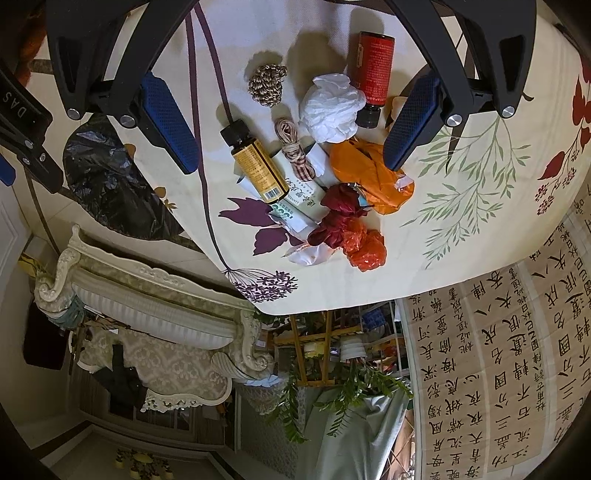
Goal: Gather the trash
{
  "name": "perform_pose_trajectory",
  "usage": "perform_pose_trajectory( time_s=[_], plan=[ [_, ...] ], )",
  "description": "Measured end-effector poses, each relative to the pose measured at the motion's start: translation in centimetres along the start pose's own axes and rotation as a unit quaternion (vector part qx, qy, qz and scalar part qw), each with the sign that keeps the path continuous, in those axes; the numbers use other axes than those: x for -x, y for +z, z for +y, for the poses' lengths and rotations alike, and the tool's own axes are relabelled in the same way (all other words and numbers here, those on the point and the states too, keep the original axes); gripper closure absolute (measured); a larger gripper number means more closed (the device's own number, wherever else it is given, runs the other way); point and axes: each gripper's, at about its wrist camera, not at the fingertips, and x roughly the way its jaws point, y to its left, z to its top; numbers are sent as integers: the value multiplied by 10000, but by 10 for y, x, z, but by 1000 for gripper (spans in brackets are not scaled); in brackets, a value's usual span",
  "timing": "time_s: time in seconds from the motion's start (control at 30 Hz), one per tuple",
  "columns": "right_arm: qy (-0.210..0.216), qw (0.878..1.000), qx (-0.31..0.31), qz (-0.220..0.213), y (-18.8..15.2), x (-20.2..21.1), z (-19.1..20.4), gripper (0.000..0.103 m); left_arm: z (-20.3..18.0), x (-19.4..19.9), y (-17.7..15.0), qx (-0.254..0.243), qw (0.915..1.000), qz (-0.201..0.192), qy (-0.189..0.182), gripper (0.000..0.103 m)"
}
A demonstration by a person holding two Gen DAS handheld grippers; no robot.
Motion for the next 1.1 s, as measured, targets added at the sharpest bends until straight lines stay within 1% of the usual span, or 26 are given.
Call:
perform_pose_trajectory(
  time_s=[0.6, 0.77, 0.87, 0.9, 0.93, 0.97, 1.0, 1.03, 1.1],
  plan=[
    [-7, 10000, -16, 29, -4, -2, -2, 4, 2, 0, -3, 14, 10000, 39, -52, 6],
    [60, 9999, 4, 140, -9, -6, 2, 4, 8, 3, -1, -61, 9999, 126, -48, 7],
    [128, 9997, 40, 187, -10, -4, 8, 5, 17, 6, -2, -23, 9999, 121, 25, 7],
    [158, 9997, 60, 172, -8, -4, 10, 5, 21, 7, -3, -12, 9999, 140, 38, 7],
    [215, 9995, 92, 195, -10, -3, 14, 8, 24, 8, -4, -2, 9999, 156, 57, 7],
    [235, 9994, 104, 213, -8, -3, 15, 12, 28, 8, -5, 11, 9998, 167, 84, 7],
    [278, 9992, 126, 247, -9, -3, 18, 14, 33, 10, -6, 47, 9998, 166, 135, 7],
    [345, 9988, 156, 298, -10, -3, 21, 18, 37, 10, -7, 77, 9997, 172, 161, 7],
    [423, 9983, 198, 357, -6, -3, 23, 20, 48, 12, -9, 121, 9995, 202, 207, 7]
  ],
)
